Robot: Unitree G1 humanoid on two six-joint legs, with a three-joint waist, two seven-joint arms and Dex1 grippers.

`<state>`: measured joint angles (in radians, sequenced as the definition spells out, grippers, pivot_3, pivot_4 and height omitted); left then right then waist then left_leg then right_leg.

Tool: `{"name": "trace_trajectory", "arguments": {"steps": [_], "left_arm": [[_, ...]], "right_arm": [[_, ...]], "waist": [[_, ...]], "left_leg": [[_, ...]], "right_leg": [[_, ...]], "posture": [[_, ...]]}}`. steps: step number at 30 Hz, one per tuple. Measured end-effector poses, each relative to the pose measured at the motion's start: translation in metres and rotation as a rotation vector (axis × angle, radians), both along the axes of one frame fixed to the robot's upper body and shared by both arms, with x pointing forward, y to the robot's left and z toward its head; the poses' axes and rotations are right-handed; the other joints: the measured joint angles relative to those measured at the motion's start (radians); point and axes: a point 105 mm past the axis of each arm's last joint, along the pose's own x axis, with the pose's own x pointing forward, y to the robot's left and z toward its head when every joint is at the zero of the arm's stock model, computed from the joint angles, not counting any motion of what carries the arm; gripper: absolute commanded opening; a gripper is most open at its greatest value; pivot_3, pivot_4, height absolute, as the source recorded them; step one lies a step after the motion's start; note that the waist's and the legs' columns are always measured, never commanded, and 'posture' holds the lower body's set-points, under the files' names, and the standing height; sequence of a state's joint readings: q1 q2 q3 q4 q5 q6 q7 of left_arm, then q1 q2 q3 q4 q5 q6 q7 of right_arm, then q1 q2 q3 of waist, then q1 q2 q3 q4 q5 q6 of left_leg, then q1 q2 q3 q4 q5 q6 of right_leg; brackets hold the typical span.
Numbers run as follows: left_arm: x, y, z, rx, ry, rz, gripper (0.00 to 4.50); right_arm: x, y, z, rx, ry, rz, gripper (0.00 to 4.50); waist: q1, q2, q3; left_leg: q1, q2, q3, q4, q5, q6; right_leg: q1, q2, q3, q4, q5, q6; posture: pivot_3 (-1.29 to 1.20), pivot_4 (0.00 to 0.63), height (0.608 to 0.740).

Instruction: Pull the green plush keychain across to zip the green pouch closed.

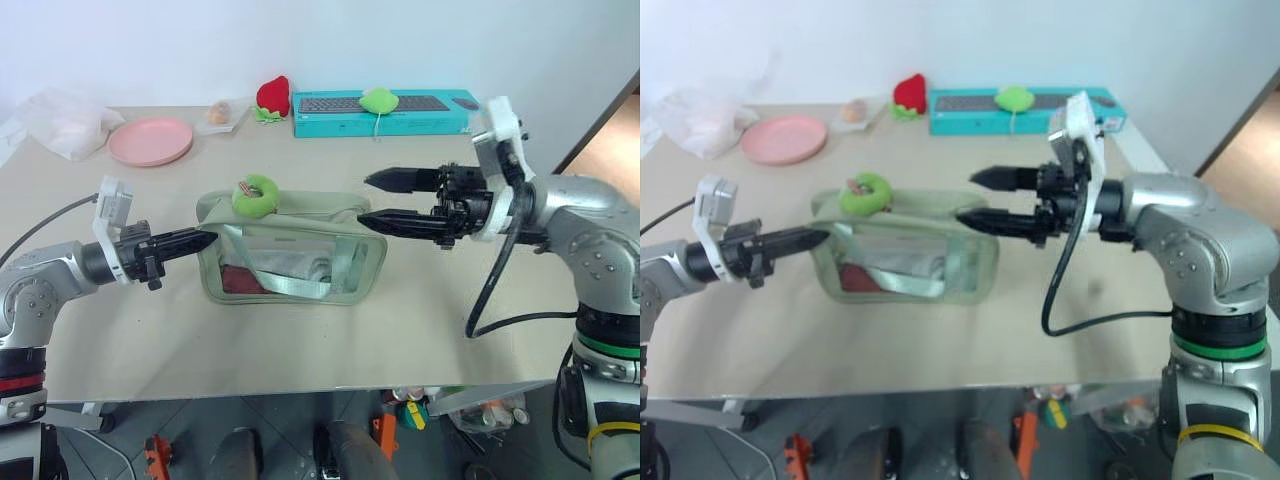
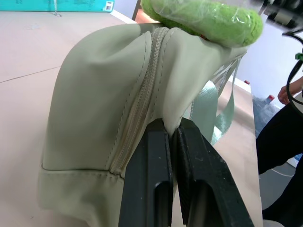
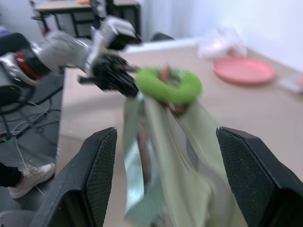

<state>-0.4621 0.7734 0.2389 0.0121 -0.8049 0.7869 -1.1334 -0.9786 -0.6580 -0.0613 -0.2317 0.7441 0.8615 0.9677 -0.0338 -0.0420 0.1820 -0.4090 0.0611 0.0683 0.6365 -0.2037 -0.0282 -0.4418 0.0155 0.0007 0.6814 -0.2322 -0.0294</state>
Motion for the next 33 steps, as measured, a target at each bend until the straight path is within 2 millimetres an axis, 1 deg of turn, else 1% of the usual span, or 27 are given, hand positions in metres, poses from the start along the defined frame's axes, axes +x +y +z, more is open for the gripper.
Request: {"name": "trace_trajectory", "arguments": {"steps": [2, 3, 4, 7, 9, 11, 13, 16, 20, 21, 22, 23, 30, 31, 33], "left_arm": [[0.000, -0.005, -0.001, -0.001, 0.001, -0.016, 0.00], [0.000, -0.006, -0.002, -0.001, 0.003, -0.018, 0.00], [0.001, -0.007, -0.002, -0.001, 0.003, -0.016, 0.00], [0.001, -0.007, -0.001, 0.002, -0.001, -0.011, 0.00], [0.000, -0.009, 0.000, 0.005, -0.008, -0.015, 0.00], [-0.001, -0.012, 0.001, 0.010, -0.015, -0.020, 0.00], [-0.004, -0.014, 0.000, 0.011, -0.018, -0.027, 0.00], [-0.006, -0.013, -0.001, -0.002, -0.015, -0.021, 0.00], [-0.006, -0.014, -0.003, -0.004, -0.011, -0.011, 0.00], [-0.007, -0.014, -0.003, -0.003, -0.012, -0.012, 0.00], [-0.007, -0.015, -0.003, -0.002, -0.013, -0.011, 0.00], [-0.007, -0.015, -0.003, -0.002, -0.014, -0.011, 0.00], [-0.007, -0.015, -0.006, -0.010, -0.007, -0.003, 0.00], [-0.007, -0.015, -0.006, -0.010, -0.007, -0.003, 0.00], [-0.008, -0.016, -0.006, -0.010, -0.008, -0.004, 0.00]], "right_arm": [[-0.001, 0.013, 0.012, -0.018, -0.076, 0.019, 3.49], [-0.001, 0.022, 0.013, -0.035, -0.103, 0.039, 3.49], [0.001, 0.030, 0.008, -0.057, -0.112, 0.055, 3.49], [0.016, 0.053, -0.021, -0.158, -0.106, 0.061, 3.49], [0.024, 0.064, -0.034, -0.227, -0.145, 0.056, 3.49], [0.026, 0.076, -0.040, -0.288, -0.200, 0.075, 3.49], [0.027, 0.082, -0.045, -0.336, -0.250, 0.089, 3.49], [0.032, 0.083, -0.048, -0.354, -0.259, 0.086, 3.49], [0.033, 0.085, -0.050, -0.368, -0.263, 0.109, 3.49], [0.032, 0.086, -0.050, -0.370, -0.263, 0.112, 3.25], [0.032, 0.086, -0.051, -0.371, -0.260, 0.118, 2.86], [0.032, 0.086, -0.051, -0.372, -0.258, 0.121, 2.69], [0.031, 0.083, -0.049, -0.361, -0.248, 0.133, 0.23], [0.031, 0.083, -0.049, -0.361, -0.247, 0.135, 0.02], [0.031, 0.083, -0.049, -0.361, -0.244, 0.137, 0.02]], "waist": [[0.001, -0.002, -0.001], [0.001, -0.004, -0.003], [0.001, -0.006, -0.004], [0.001, -0.005, -0.003], [0.001, -0.005, -0.003], [0.001, -0.005, -0.003], [0.001, -0.005, -0.003], [0.002, -0.005, -0.003], [0.005, -0.005, -0.003], [0.006, -0.005, -0.003], [0.007, -0.005, -0.003], [0.007, -0.005, -0.003], [0.008, -0.005, -0.003], [0.007, -0.005, -0.003], [0.008, -0.005, -0.003]], "left_leg": [[0.001, 0.001, -0.001, 0.000, 0.000, 0.000], [0.001, 0.002, -0.001, 0.000, 0.000, 0.000], [0.001, 0.002, -0.001, 0.000, 0.000, 0.000], [-0.001, 0.002, -0.001, 0.000, 0.000, 0.000], [-0.002, 0.002, -0.001, 0.000, 0.000, 0.000], [-0.003, 0.002, -0.001, 0.000, 0.000, 0.000], [-0.004, 0.002, -0.001, 0.000, 0.000, 0.000], [-0.004, 0.001, -0.001, 0.001, 0.000, 0.000], [-0.004, 0.001, -0.002, 0.001, 0.000, 0.000], [-0.004, 0.001, -0.002, 0.001, 0.000, 0.000], [-0.004, 0.002, -0.002, 0.001, 0.000, 0.000], [-0.004, 0.002, -0.002, 0.001, 0.000, 0.000], [-0.004, 0.001, -0.002, 0.001, 0.000, 0.000], [-0.004, 0.001, -0.002, 0.001, 0.000, 0.000], [-0.004, 0.001, -0.002, 0.001, 0.000, 0.000]], "right_leg": [[0.001, 0.001, -0.001, 0.000, 0.000, 0.000], [0.001, 0.002, -0.002, 0.000, 0.000, 0.000], [0.001, 0.003, -0.002, 0.000, 0.000, -0.001], [0.000, 0.002, -0.001, 0.000, 0.000, -0.001], [-0.001, 0.001, -0.001, 0.000, 0.000, -0.001], [-0.002, 0.001, -0.001, 0.000, -0.001, 0.000], [-0.002, -0.001, -0.002, 0.000, -0.001, 0.000], [-0.002, -0.002, -0.002, 0.000, -0.001, 0.000], [-0.001, -0.002, -0.002, 0.000, -0.001, 0.000], [-0.001, -0.002, -0.003, 0.000, -0.001, 0.000], [-0.001, -0.001, -0.003, 0.000, -0.001, 0.000], [-0.001, -0.001, -0.003, 0.000, 0.000, 0.000], [-0.001, -0.001, -0.003, 0.000, 0.000, 0.000], [-0.001, -0.001, -0.003, 0.000, 0.000, 0.000], [-0.001, -0.001, -0.003, 0.000, 0.000, 0.000]], "posture": [[0.00, 0.150, 0.740], [0.00, 0.150, 0.740], [0.00, 0.150, 0.740], [0.00, 0.150, 0.740], [0.00, 0.150, 0.740], [0.00, 0.150, 0.740], [0.00, 0.150, 0.740], [0.00, 0.150, 0.740], [0.00, 0.150, 0.740], [0.00, 0.150, 0.740], [0.00, 0.150, 0.740], [0.00, 0.150, 0.740], [0.00, 0.150, 0.740], [0.00, 0.150, 0.740], [0.00, 0.150, 0.740]]}}
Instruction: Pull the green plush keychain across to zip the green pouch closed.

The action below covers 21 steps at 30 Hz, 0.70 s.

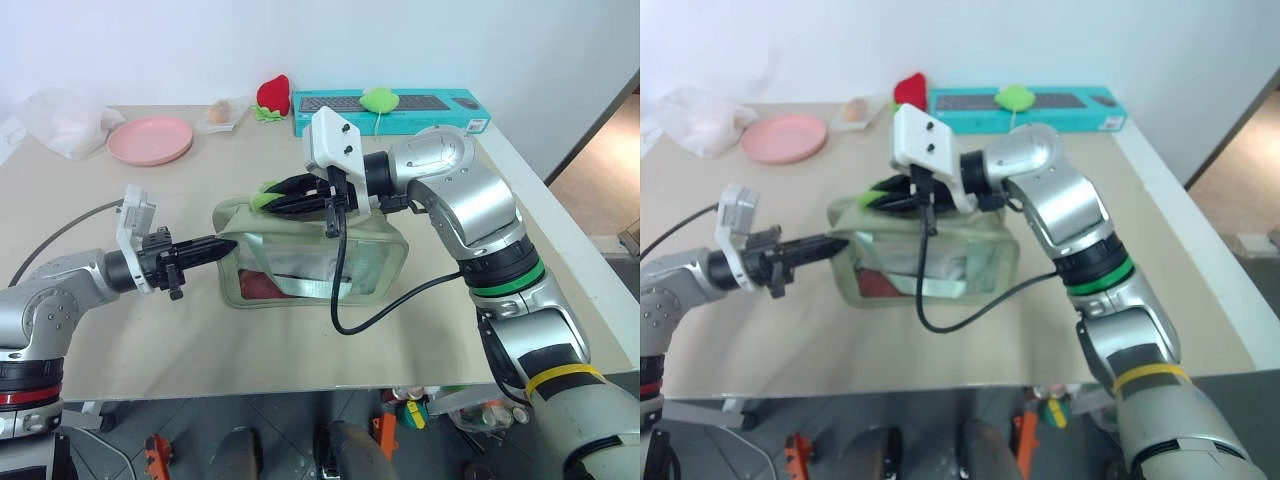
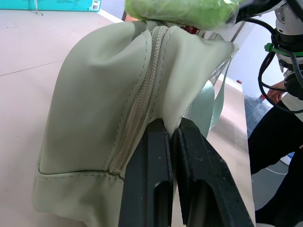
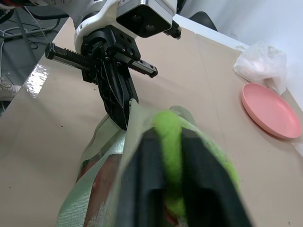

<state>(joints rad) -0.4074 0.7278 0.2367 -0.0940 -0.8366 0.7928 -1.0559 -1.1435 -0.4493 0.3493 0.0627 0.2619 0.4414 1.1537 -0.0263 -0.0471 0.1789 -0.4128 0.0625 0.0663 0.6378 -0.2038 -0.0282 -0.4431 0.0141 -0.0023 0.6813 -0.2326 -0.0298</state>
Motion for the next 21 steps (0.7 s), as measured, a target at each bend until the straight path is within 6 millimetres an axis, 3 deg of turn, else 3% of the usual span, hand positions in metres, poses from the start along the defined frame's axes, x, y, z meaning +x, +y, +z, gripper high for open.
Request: {"name": "trace_trajectory", "arguments": {"steps": [5, 8, 13, 18, 21], "left_arm": [[0.000, 0.000, 0.000, -0.004, 0.001, -0.001, 0.00], [-0.001, -0.001, 0.000, -0.006, 0.000, -0.004, 0.00], [-0.003, -0.002, -0.002, -0.013, 0.003, -0.010, 0.00], [-0.004, -0.001, -0.002, -0.017, 0.006, -0.008, 0.00], [-0.007, -0.005, -0.001, -0.018, 0.001, -0.033, 0.00]], "right_arm": [[0.004, -0.008, 0.008, 0.041, 0.013, -0.033, 0.02], [0.014, -0.030, 0.015, 0.069, 0.022, -0.118, 0.02], [0.029, -0.111, 0.017, 0.087, 0.047, -0.368, 0.02], [0.026, -0.202, 0.001, -0.058, 0.020, -0.658, 0.02], [0.024, -0.221, -0.001, -0.117, -0.007, -0.719, 0.02]], "waist": [[0.001, 0.000, 0.000], [0.004, 0.000, 0.000], [0.009, 0.000, 0.000], [0.008, 0.002, 0.001], [-0.004, 0.002, 0.001]], "left_leg": [[0.000, 0.000, 0.000, 0.000, 0.000, 0.000], [0.000, -0.001, 0.000, 0.000, 0.000, 0.000], [-0.001, -0.003, 0.000, 0.000, 0.000, 0.001], [-0.001, -0.005, 0.000, -0.001, -0.001, 0.002], [0.002, -0.004, 0.002, -0.001, -0.001, 0.002]], "right_leg": [[0.000, 0.000, 0.000, 0.000, 0.000, 0.000], [0.000, -0.001, 0.000, 0.000, 0.000, 0.000], [0.000, -0.003, -0.001, -0.001, -0.001, 0.001], [0.000, -0.002, 0.000, -0.001, -0.002, 0.002], [0.001, -0.001, 0.003, -0.001, -0.002, 0.001]], "posture": [[0.00, 0.150, 0.740], [0.00, 0.150, 0.740], [0.00, 0.150, 0.740], [0.00, 0.150, 0.740], [0.00, 0.150, 0.740]]}}
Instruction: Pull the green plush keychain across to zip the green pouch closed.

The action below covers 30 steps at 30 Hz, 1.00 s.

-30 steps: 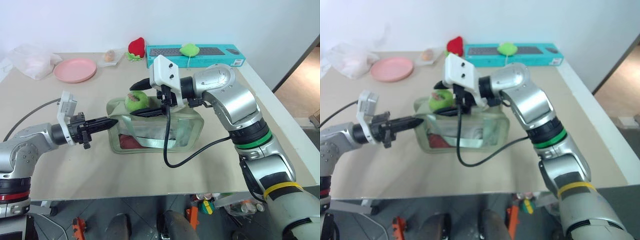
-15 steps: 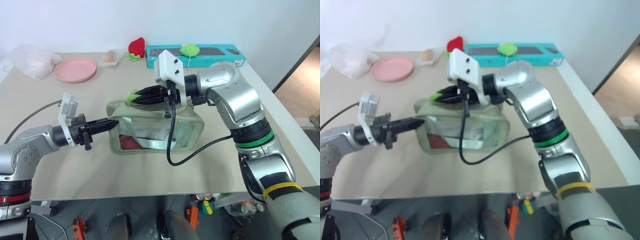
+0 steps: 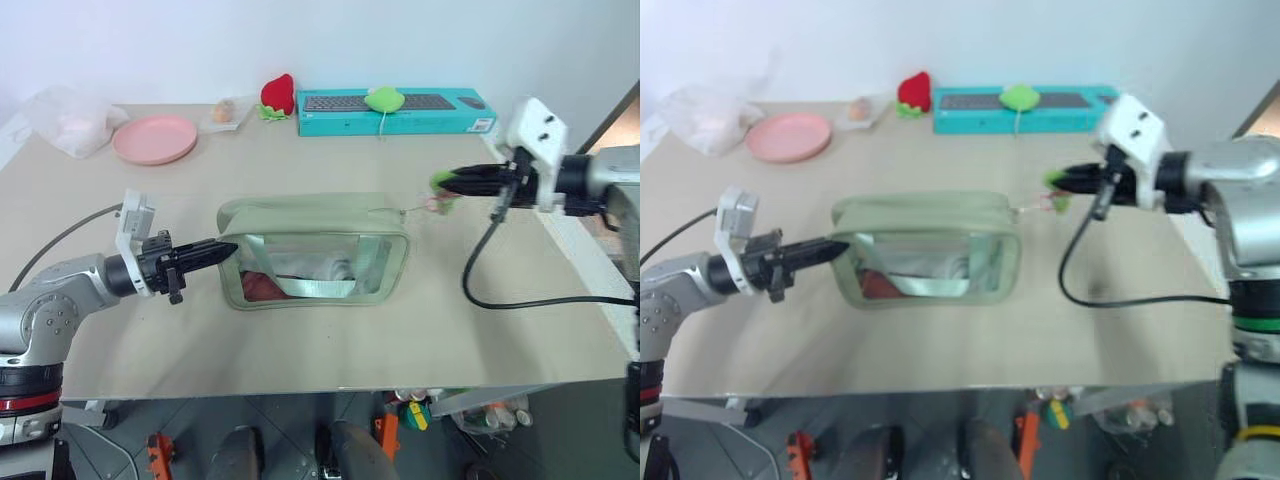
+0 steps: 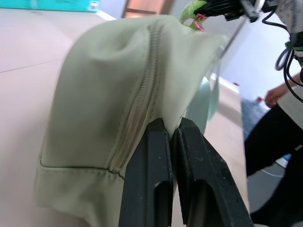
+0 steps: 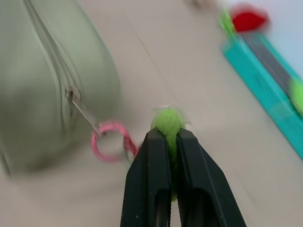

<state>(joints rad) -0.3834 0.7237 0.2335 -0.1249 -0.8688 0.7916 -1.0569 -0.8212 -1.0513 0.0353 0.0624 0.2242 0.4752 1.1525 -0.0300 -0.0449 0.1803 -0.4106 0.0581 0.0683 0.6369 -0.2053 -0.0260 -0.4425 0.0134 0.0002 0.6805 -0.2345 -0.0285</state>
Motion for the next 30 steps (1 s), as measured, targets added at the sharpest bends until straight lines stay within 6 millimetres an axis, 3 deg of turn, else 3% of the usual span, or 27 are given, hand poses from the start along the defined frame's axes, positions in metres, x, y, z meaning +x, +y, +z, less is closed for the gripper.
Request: {"name": "trace_trajectory", "arguments": {"steps": [5, 7, 10, 12, 21, 26, 27, 30], "left_arm": [[-0.002, -0.001, 0.000, 0.001, -0.002, -0.008, 0.00], [-0.001, 0.001, -0.001, 0.002, 0.004, -0.002, 0.00], [-0.001, 0.001, -0.001, 0.002, 0.006, 0.000, 0.00], [-0.001, 0.002, -0.001, 0.006, 0.007, 0.004, 0.00], [0.002, 0.004, 0.002, 0.000, 0.006, -0.001, 0.00], [0.008, 0.006, 0.004, -0.003, 0.021, 0.033, 0.00], [0.011, 0.008, 0.004, -0.008, 0.032, 0.048, 0.73], [0.017, 0.011, 0.011, -0.046, 0.038, 0.068, 1.62]], "right_arm": [[-0.004, 0.000, -0.028, -0.028, 0.049, -0.018, 0.02], [-0.005, 0.017, -0.058, 0.000, 0.115, 0.004, 0.02], [-0.024, 0.055, -0.113, -0.015, 0.267, 0.121, 0.02], [-0.034, 0.068, -0.128, -0.039, 0.313, 0.172, 0.02], [-0.041, 0.046, -0.125, -0.186, 0.289, 0.162, 0.02], [-0.021, 0.054, -0.106, -0.042, 0.244, 0.105, 1.62], [-0.019, 0.054, -0.097, -0.013, 0.226, 0.099, 1.99], [-0.015, 0.046, -0.073, 0.084, 0.191, 0.067, 2.99]], "waist": [[-0.012, -0.001, 0.000], [-0.016, -0.001, -0.001], [-0.016, 0.000, 0.000], [-0.015, 0.002, 0.001], [-0.013, 0.001, 0.001], [-0.014, 0.001, 0.002], [-0.013, 0.001, 0.002], [-0.011, 0.001, 0.002]], "left_leg": [[0.004, 0.004, -0.001, -0.001, 0.001, -0.002], [0.005, 0.005, -0.001, -0.002, 0.002, -0.003], [0.004, 0.006, -0.002, -0.002, 0.003, -0.005], [0.003, 0.005, -0.002, -0.001, 0.003, -0.005], [0.003, 0.000, 0.000, -0.001, 0.002, -0.004], [0.004, 0.001, -0.002, -0.001, 0.003, -0.005], [0.003, 0.002, -0.002, -0.001, 0.003, -0.005], [0.002, 0.002, -0.002, -0.001, 0.003, -0.005]], "right_leg": [[0.002, 0.004, 0.000, 0.001, 0.000, -0.001], [0.002, 0.005, 0.000, 0.001, 0.001, -0.002], [0.002, 0.006, -0.001, 0.002, 0.001, -0.002], [0.001, 0.005, -0.001, 0.002, 0.001, -0.002], [0.002, 0.001, 0.000, 0.001, 0.001, 0.000], [0.002, 0.002, -0.001, 0.001, 0.002, -0.001], [0.002, 0.003, -0.001, 0.001, 0.002, -0.001], [0.002, 0.002, -0.001, 0.001, 0.001, -0.001]], "posture": [[0.00, 0.150, 0.740], [0.00, 0.150, 0.740], [0.00, 0.150, 0.740], [0.00, 0.150, 0.740], [0.00, 0.150, 0.740], [0.00, 0.150, 0.740], [0.00, 0.150, 0.740], [0.00, 0.150, 0.740]]}}
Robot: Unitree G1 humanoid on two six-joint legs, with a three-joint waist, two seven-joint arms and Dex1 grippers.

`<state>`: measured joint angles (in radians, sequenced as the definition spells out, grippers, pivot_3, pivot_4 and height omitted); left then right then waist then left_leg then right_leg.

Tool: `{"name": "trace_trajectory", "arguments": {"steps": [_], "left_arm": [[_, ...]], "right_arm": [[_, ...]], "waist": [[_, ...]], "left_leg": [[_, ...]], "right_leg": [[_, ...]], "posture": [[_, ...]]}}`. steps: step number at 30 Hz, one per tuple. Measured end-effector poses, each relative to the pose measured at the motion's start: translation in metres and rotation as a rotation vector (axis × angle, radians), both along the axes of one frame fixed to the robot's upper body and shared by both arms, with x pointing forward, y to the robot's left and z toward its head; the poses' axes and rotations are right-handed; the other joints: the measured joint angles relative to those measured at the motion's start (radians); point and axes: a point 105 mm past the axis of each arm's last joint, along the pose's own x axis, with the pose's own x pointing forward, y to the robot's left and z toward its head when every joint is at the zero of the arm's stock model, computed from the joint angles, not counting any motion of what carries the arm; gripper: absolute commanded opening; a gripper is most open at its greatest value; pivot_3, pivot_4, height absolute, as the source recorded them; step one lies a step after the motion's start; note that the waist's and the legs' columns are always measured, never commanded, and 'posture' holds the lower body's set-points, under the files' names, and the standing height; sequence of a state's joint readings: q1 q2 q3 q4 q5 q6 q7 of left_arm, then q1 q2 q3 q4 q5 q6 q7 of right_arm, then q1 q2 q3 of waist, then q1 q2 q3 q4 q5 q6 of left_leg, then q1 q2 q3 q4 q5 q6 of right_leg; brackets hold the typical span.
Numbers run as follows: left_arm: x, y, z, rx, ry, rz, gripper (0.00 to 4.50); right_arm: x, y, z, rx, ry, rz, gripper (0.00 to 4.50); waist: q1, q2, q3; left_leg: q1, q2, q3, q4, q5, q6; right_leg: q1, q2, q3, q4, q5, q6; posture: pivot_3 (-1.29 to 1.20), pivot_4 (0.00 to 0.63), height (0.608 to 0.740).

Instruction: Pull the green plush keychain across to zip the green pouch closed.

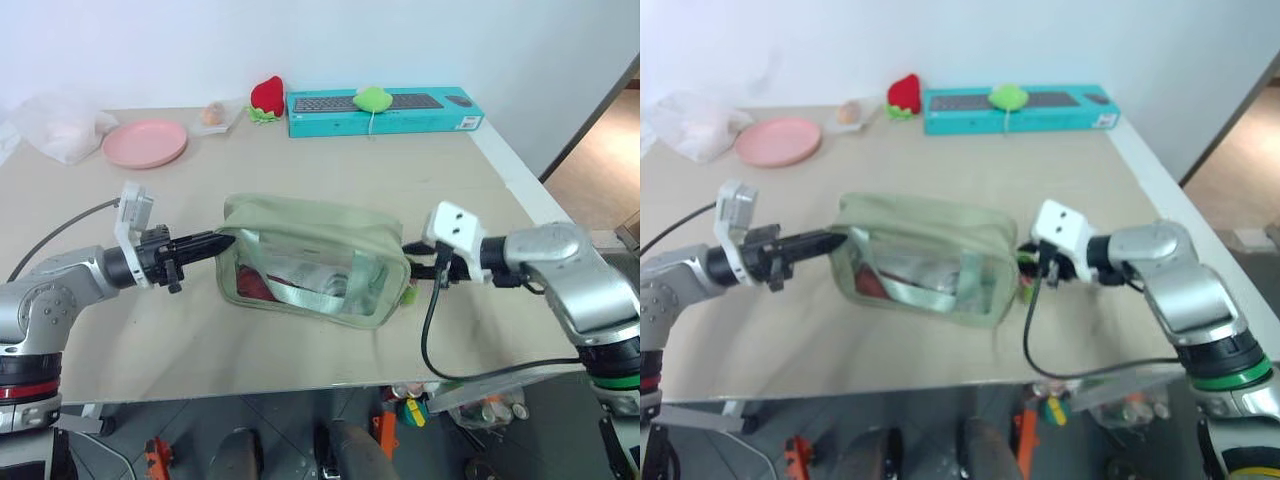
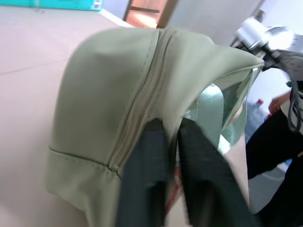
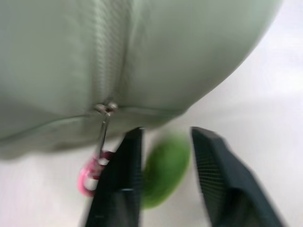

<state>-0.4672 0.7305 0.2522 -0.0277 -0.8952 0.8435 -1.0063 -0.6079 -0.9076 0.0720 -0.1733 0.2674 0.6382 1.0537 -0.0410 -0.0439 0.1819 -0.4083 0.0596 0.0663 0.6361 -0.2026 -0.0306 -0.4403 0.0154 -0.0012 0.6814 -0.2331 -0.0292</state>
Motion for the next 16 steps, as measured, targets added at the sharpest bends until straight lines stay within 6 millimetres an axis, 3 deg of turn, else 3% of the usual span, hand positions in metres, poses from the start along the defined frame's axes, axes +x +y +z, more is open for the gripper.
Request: {"name": "trace_trajectory", "arguments": {"steps": [1, 3, 6, 9, 11, 14, 16], "left_arm": [[0.002, 0.000, 0.004, -0.004, -0.014, 0.012, 2.01], [0.005, 0.004, 0.016, -0.018, -0.053, 0.044, 2.68], [0.001, 0.016, 0.031, -0.036, -0.102, 0.072, 2.68], [-0.005, 0.032, 0.028, 0.000, -0.076, 0.102, 2.68], [-0.008, 0.036, 0.027, 0.014, -0.068, 0.110, 2.68], [-0.012, 0.070, 0.023, 0.025, -0.032, 0.203, 2.68], [-0.010, 0.082, 0.022, 0.016, -0.029, 0.246, 2.68]], "right_arm": [[0.000, -0.004, 0.005, 0.034, 0.002, -0.015, 3.37], [-0.002, -0.009, 0.017, 0.111, 0.012, -0.029, 3.38], [-0.014, -0.016, 0.036, 0.229, 0.023, -0.006, 3.38], [-0.028, -0.029, 0.042, 0.275, 0.052, -0.015, 3.38], [-0.036, -0.035, 0.040, 0.298, 0.073, -0.011, 3.38], [-0.051, -0.058, 0.026, 0.308, 0.132, -0.080, 3.38], [-0.051, -0.061, 0.026, 0.316, 0.128, -0.096, 3.38]], "waist": [[0.002, 0.000, 0.000], [0.008, 0.000, 0.000], [0.007, 0.000, 0.000], [0.008, 0.000, 0.000], [0.009, 0.000, 0.000], [0.009, 0.000, 0.000], [0.007, 0.000, 0.000]], "left_leg": [[0.000, -0.001, 0.000, 0.000, 0.000, 0.000], [-0.001, -0.001, 0.000, 0.000, 0.000, 0.000], [0.000, -0.001, 0.001, 0.000, -0.001, 0.001], [0.001, -0.001, 0.001, -0.001, -0.001, 0.001], [0.000, -0.001, 0.000, -0.001, -0.001, 0.001], [0.001, -0.001, 0.001, -0.001, -0.001, 0.001], [0.002, -0.001, 0.001, 0.000, -0.001, 0.001]], "right_leg": [[0.000, -0.001, 0.000, 0.000, 0.000, 0.000], [0.000, -0.002, 0.001, 0.000, 0.000, 0.001], [0.000, -0.002, 0.001, 0.000, -0.001, 0.001], [0.000, -0.001, 0.001, 0.000, -0.001, 0.002], [0.000, -0.002, 0.001, 0.000, -0.001, 0.001], [0.000, -0.002, 0.001, 0.000, -0.002, 0.001], [0.000, -0.002, 0.001, 0.000, 0.000, 0.001]], "posture": [[0.00, 0.150, 0.740], [0.00, 0.150, 0.740], [0.00, 0.150, 0.740], [0.00, 0.150, 0.740], [0.00, 0.150, 0.740], [0.00, 0.150, 0.740], [0.00, 0.150, 0.740]]}}
